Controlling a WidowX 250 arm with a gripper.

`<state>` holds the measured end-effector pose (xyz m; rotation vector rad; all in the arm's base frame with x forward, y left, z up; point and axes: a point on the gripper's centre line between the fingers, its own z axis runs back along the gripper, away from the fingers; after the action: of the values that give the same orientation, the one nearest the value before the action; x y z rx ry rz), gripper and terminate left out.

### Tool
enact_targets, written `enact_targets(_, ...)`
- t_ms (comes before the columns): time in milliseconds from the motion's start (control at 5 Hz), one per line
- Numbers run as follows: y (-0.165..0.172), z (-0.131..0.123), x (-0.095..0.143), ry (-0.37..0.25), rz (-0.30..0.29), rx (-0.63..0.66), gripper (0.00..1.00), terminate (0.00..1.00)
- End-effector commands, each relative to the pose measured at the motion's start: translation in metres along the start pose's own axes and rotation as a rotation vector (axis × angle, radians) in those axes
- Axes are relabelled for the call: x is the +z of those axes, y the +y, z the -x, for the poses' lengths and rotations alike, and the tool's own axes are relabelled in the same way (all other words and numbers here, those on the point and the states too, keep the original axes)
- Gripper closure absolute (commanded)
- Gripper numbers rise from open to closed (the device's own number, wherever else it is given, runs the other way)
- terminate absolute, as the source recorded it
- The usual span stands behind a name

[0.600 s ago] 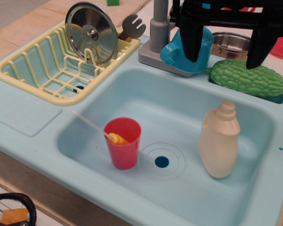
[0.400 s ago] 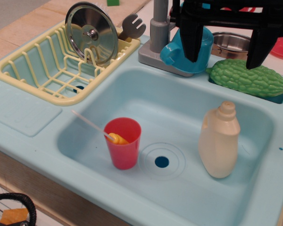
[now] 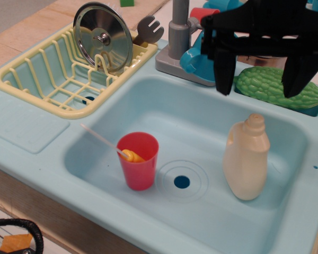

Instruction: Put detergent from sink into drying rack

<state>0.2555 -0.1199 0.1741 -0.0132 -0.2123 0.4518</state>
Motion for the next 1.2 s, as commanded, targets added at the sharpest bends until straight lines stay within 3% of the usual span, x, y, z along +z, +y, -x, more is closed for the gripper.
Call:
enact_targets(0, -0.002, 0.004, -0.014, 0.014, 0.016, 0.180, 0.00, 0.00)
enact_targets(400, -0.007, 0.009, -0.036, 0.079, 0.055, 0.233, 0.00, 0.00)
enact_targets(800, -0.005, 0.017, -0.055, 0.084, 0.105, 0.311, 0.00, 0.00)
enact_targets(1000, -0.005, 0.018, -0.058, 0.074, 0.103, 0.318, 1.00, 0.00)
